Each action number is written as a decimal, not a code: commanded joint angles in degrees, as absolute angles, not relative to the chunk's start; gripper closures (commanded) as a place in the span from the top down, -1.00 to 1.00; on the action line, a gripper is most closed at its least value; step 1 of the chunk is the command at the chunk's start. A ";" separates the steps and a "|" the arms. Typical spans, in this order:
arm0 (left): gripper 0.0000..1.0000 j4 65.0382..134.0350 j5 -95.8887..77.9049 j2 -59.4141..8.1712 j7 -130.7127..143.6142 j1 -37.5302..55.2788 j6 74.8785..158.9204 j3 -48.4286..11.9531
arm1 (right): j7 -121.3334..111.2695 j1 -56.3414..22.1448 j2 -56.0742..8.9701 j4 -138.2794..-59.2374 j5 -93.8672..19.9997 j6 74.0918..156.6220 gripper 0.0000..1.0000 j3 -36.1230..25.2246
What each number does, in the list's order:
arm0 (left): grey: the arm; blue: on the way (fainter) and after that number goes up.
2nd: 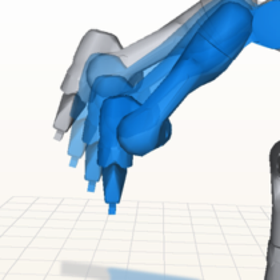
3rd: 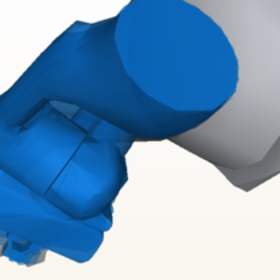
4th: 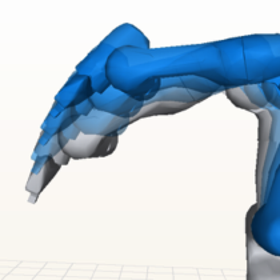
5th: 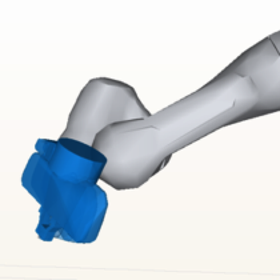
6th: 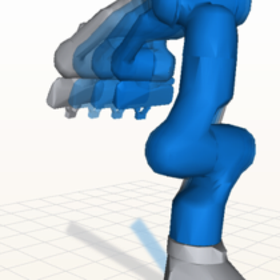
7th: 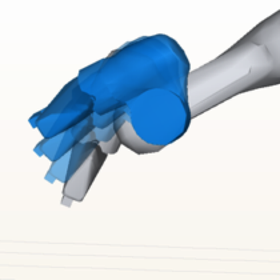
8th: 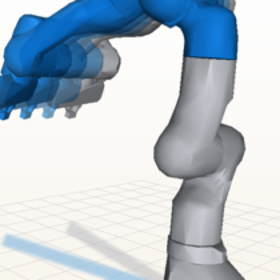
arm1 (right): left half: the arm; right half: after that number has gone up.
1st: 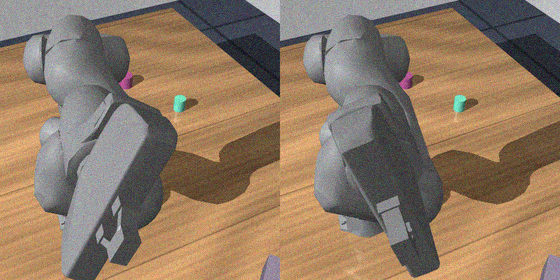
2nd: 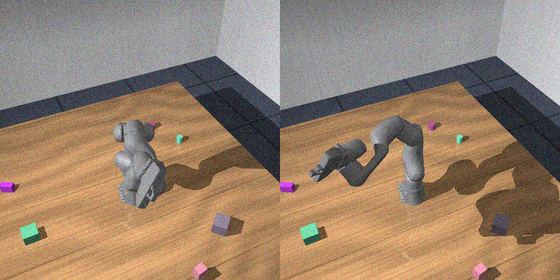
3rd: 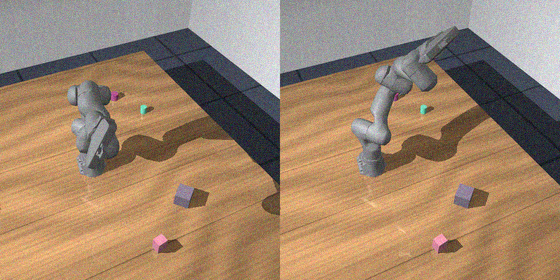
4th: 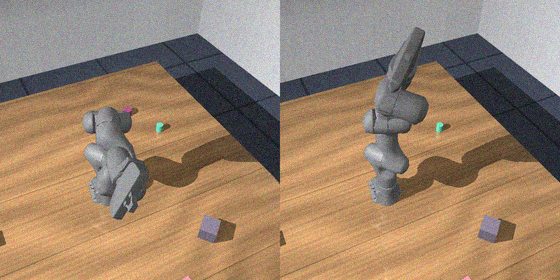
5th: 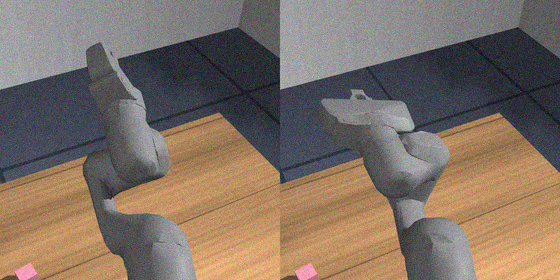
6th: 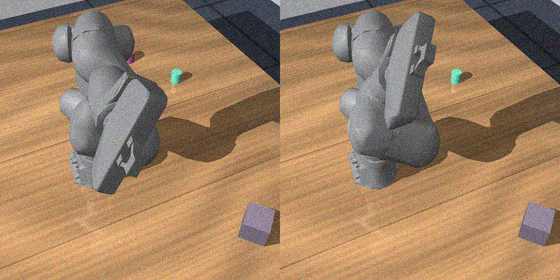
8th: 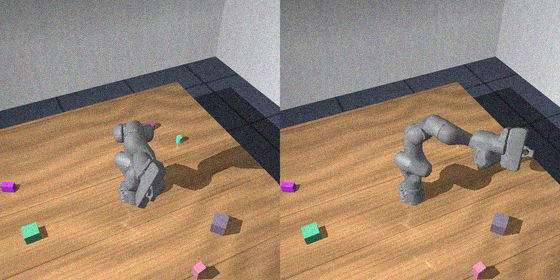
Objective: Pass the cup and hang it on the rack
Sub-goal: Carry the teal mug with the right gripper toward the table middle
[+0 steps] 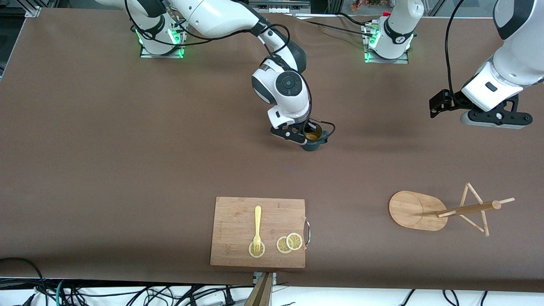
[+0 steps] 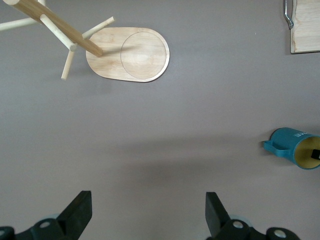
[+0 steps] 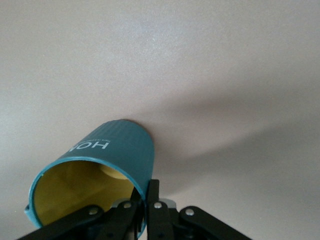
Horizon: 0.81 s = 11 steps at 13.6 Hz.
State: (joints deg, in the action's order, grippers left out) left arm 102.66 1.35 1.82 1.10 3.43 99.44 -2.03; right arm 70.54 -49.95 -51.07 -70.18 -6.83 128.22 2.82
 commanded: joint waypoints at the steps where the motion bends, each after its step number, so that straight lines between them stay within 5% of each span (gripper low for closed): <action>1: 1.00 101.16 2.55 1.32 1.67 3.52 98.26 -2.29 | 72.16 -51.24 -53.00 -67.50 -7.56 128.41 -0.82 2.29; 3: 1.00 101.16 2.55 1.32 1.67 3.52 98.17 -2.29 | 72.77 -51.42 -53.00 -67.50 -7.56 128.76 -0.48 2.29; 11: 1.00 98.54 1.67 -1.48 0.88 3.78 95.02 -2.63 | 72.16 -49.76 -50.11 -66.98 -7.56 124.64 0.22 1.23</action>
State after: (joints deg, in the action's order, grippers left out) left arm 102.43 1.35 1.52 1.08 3.47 97.82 -2.28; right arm 72.07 -50.64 -51.62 -68.43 -6.83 127.71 1.95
